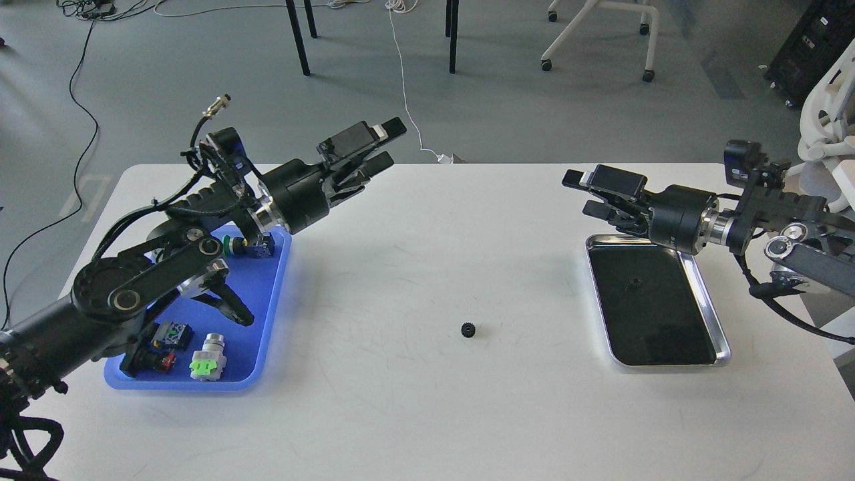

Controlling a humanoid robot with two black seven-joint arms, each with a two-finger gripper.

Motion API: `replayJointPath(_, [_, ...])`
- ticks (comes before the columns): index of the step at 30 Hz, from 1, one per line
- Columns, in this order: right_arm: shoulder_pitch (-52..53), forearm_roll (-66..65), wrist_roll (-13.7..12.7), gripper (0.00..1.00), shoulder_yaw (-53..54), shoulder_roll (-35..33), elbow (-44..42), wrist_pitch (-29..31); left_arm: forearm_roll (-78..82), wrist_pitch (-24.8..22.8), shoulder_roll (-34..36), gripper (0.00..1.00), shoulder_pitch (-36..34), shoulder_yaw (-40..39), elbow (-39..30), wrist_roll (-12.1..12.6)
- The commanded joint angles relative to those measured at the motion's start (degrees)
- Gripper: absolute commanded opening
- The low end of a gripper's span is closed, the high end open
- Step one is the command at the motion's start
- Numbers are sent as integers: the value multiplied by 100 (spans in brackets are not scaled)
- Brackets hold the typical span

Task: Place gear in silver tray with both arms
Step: 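Reach the right gripper to the second gear and grasp it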

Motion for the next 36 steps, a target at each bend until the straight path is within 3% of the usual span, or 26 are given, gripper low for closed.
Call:
replayJointPath(1, [858,-1022,0,99,-936,126,249,0,-484,-46,48,96,535,-767,-21,-1])
replayJointPath(7, [1818,-2279,0,99,-2290,1118,276,-34,-687,-81,56,97,800,-1103,-47,-1])
replayJointPath(15, [1863,-3053,0,99,-2661,2235,-57,-105,-722,-55,48,97,809,-1095,-215,-1])
replayJointPath(26, [1863,-3591,0,96,-3153,2982,-330,-324,-722,-90,65,97,809,-1112,-215,-1])
replayJointPath(36, [1854,-3582,0,85,-3461,3633,-787,-641,-722,-90,83,97,809,-1121,-215,-1])
